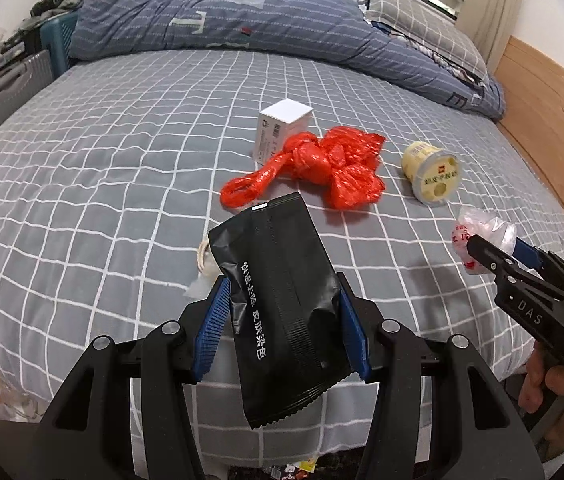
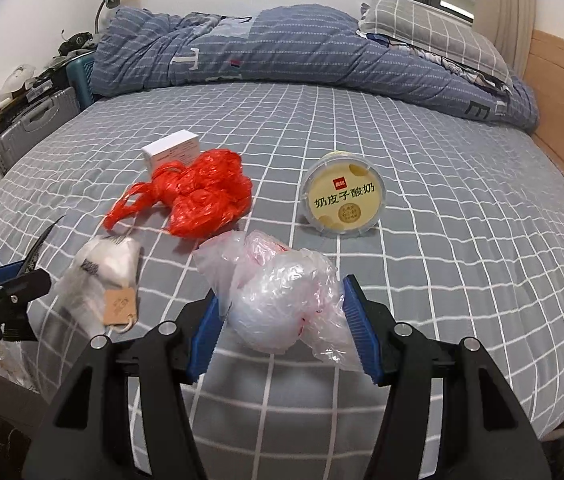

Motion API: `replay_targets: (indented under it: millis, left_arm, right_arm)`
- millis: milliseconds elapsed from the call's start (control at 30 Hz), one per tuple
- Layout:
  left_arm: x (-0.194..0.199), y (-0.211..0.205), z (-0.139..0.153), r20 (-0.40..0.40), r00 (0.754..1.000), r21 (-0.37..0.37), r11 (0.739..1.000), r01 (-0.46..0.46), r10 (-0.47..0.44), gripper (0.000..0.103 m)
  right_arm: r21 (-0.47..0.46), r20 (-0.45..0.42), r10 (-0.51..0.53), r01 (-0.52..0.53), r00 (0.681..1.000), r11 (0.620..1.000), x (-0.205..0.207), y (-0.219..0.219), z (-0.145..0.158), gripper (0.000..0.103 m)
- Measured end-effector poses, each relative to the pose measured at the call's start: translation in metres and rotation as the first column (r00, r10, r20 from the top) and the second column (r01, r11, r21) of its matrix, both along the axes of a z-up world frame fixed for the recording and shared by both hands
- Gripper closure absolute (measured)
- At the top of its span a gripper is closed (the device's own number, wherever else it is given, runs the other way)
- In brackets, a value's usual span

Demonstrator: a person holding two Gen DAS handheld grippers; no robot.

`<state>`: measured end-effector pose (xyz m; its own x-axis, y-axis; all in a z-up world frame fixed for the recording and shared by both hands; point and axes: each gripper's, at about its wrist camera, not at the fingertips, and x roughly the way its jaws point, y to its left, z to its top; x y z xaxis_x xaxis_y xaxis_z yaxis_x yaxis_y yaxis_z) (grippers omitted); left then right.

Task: Collect trash
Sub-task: 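Carry the black packet and clear plastic bag off the bed over the bin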

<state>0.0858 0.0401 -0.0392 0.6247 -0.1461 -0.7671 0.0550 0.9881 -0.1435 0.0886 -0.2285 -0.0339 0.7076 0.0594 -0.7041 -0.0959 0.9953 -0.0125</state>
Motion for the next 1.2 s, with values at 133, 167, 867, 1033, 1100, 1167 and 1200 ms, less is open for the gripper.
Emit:
replay_targets:
  millis: [133,167,867,1033,1100,1167,1200]
  left_arm:
    - [-0.009,-0.004,0.001,0.003,1.000,0.000,1.000,0.007,-0.007,0.052]
    - [-0.013,-0.006,0.002,0.004,1.000,0.000,1.000,0.009,-0.009,0.052]
    - [-0.076,-0.030,-0.011,-0.015,0.998,0.024,0.998,0.056,-0.056,0.052]
    - [-0.094,-0.033,-0.016,-0.022,0.998,0.024,0.998,0.063,-0.062,0.052]
    - [-0.102,-0.033,-0.018,-0.027,0.998,0.028,0.998,0.064,-0.064,0.052]
    - [-0.109,-0.033,-0.021,-0.033,0.997,0.031,0.997,0.066,-0.065,0.052]
    - [-0.112,-0.033,-0.022,-0.036,0.997,0.030,0.997,0.065,-0.064,0.052]
  right_arm:
    - [0.001,0.000,0.001,-0.001,1.000,1.000,-0.013,0.002,0.001,0.047]
    - [0.003,-0.002,0.001,-0.001,1.000,1.000,-0.018,0.003,0.000,0.047]
    - [0.032,-0.026,-0.017,0.018,1.000,0.999,-0.100,-0.003,-0.002,0.047]
    - [0.033,-0.036,-0.015,0.017,0.999,0.999,-0.119,-0.003,-0.005,0.047]
    - [0.029,-0.045,-0.013,0.015,0.999,0.999,-0.128,-0.002,-0.008,0.047]
    - [0.025,-0.053,-0.011,0.012,0.999,1.000,-0.135,-0.001,-0.010,0.047]
    - [0.023,-0.056,-0.009,0.011,0.998,1.000,-0.140,0.000,-0.012,0.047]
